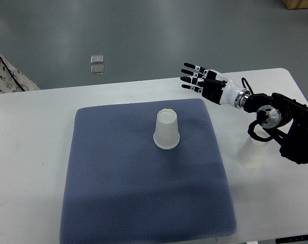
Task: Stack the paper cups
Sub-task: 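Move the right hand back and lower it toward the loose white cup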
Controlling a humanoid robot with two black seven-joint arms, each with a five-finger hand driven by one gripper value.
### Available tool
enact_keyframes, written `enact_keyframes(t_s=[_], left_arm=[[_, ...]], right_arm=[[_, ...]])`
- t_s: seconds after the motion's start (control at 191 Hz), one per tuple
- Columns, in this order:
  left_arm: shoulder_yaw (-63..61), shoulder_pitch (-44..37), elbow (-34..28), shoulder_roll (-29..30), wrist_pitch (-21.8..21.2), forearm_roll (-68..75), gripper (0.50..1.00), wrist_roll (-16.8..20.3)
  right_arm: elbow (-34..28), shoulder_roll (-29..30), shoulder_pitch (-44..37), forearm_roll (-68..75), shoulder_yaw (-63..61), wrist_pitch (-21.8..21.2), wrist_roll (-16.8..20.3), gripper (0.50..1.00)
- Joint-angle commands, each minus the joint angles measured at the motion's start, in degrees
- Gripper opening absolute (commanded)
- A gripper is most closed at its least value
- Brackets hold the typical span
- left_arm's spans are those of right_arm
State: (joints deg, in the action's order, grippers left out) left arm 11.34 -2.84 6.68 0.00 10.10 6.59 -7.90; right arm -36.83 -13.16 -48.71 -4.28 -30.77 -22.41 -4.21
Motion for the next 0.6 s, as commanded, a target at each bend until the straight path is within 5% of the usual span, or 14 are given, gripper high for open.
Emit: enact_keyframes(t_s=[0.0,0.597], left_arm=[[0.00,0.02,-0.08,0.00,0.01,0.00,1.000,-0.01],[-0.09,0.11,0.00,0.00,0.01,0.00,1.000,-0.01]], right_arm=[[0.01,-0.19,-0.16,-0.02,0.01,0.00,-0.01,0.928],[0.01,-3.27,-0.68,0.06,-2.10,0.61,-0.63,0.928]])
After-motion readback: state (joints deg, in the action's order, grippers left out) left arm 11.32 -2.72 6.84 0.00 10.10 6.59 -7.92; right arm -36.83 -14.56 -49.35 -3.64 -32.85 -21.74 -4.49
